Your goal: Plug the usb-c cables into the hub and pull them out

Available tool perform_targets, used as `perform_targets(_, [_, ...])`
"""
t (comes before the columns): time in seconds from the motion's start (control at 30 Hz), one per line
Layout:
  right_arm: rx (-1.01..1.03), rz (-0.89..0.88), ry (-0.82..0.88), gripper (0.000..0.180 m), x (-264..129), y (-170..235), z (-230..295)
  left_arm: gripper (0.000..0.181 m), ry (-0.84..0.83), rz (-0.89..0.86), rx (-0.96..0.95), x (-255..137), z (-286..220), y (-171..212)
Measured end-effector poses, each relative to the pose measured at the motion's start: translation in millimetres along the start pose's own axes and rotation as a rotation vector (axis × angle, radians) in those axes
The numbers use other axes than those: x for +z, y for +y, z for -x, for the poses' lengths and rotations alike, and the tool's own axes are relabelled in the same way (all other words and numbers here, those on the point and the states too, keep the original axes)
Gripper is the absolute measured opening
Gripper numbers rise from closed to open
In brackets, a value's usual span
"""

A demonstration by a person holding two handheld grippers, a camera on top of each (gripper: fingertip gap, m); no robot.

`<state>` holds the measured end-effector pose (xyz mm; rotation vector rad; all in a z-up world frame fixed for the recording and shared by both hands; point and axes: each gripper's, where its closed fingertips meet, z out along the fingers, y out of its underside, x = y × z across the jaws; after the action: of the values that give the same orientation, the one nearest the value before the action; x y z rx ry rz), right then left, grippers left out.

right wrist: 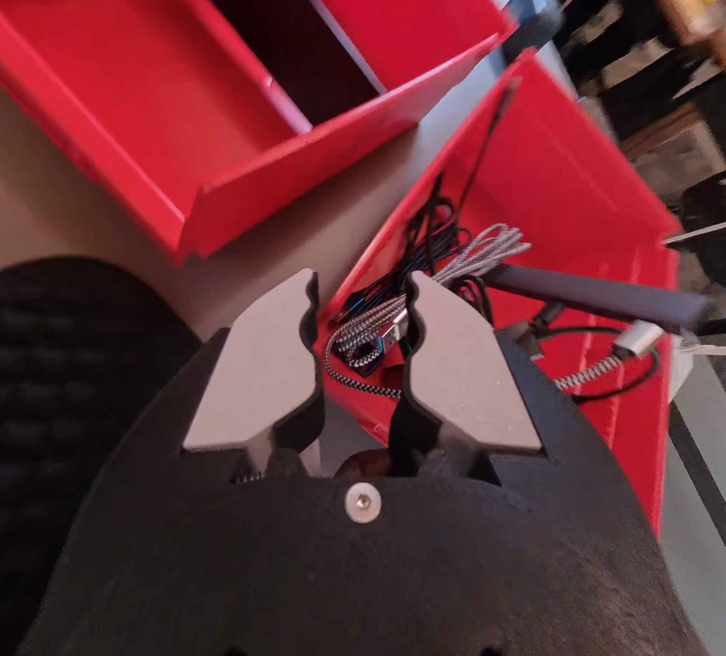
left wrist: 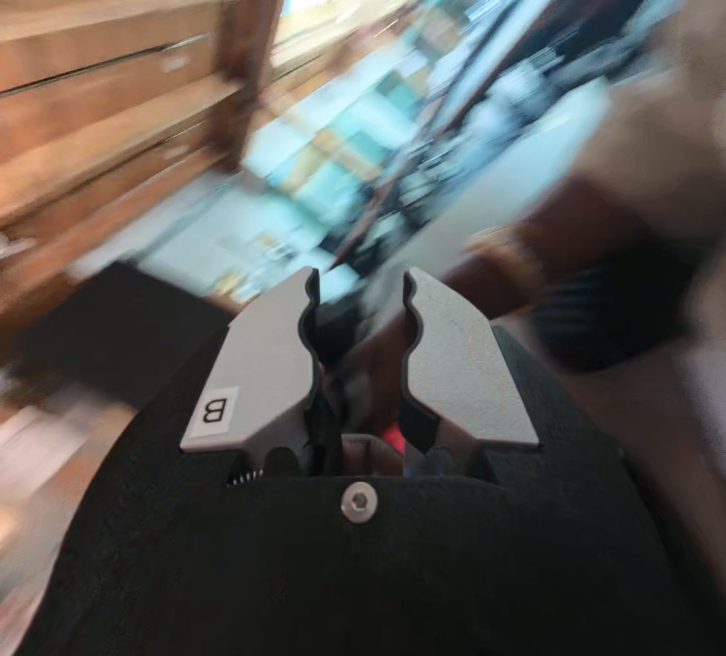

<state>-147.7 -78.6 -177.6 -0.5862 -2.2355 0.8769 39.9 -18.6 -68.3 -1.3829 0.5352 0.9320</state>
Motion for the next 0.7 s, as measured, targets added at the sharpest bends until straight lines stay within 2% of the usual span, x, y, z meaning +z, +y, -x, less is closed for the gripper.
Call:
perform_targets(0.07, [0.064,-0.17,0.049,0.051,-11.5,-20.2,-3.2,0.045,-0.426,0.239,-0.017,-63.4,81.1,31.2])
perform_targets(0.13, [0.175,-0.377,0.0,0.054,-26.3,-40.8,7.0,0.053,-0.859,0.447,-0.137,-156.9,135.5,64.5])
perform_targets(0.17, [0.227,-0.47,-0.051,0.057,-32.9,-48.9,16.3,0.057,-1.003,0.517,-0.221,-198.5,144.7,79.8])
perform_targets(0.2, [0.271,-0.536,-0.101,0.06,-37.0,-53.6,25.9,0.061,-1.067,0.568,-0.302,-227.9,144.4,94.1])
perform_targets(0.27, [0.308,-0.576,-0.168,0.07,-36.0,-55.6,44.4,0.085,-1.121,0.619,-0.426,-262.8,137.6,115.6])
perform_targets(0.33, [0.296,-0.532,-0.165,0.075,-25.7,-50.2,55.6,0.087,-1.153,0.633,-0.507,-278.9,132.6,128.6])
perform_targets(0.43, [0.316,-0.452,-0.156,0.069,-7.9,-41.9,63.1,0.087,-1.051,0.642,-0.735,-271.4,115.3,158.2])
perform_targets(0.57, [0.389,-0.381,-0.143,0.055,7.1,-37.0,60.9,0.086,-1.048,0.868,-0.825,-283.7,93.6,207.2])
perform_targets(0.63, [0.398,-0.361,-0.133,0.05,11.2,-34.9,59.5,0.081,-0.987,0.933,-0.866,-277.5,82.0,224.7])
perform_targets(0.67, [0.399,-0.352,-0.134,0.047,13.0,-34.3,59.6,0.072,-0.963,0.978,-0.88,-275.8,75.8,232.1])
perform_targets(0.7, [0.398,-0.335,-0.131,0.042,15.5,-33.0,59.9,0.056,-0.946,1.038,-0.875,-276.5,70.6,238.1])
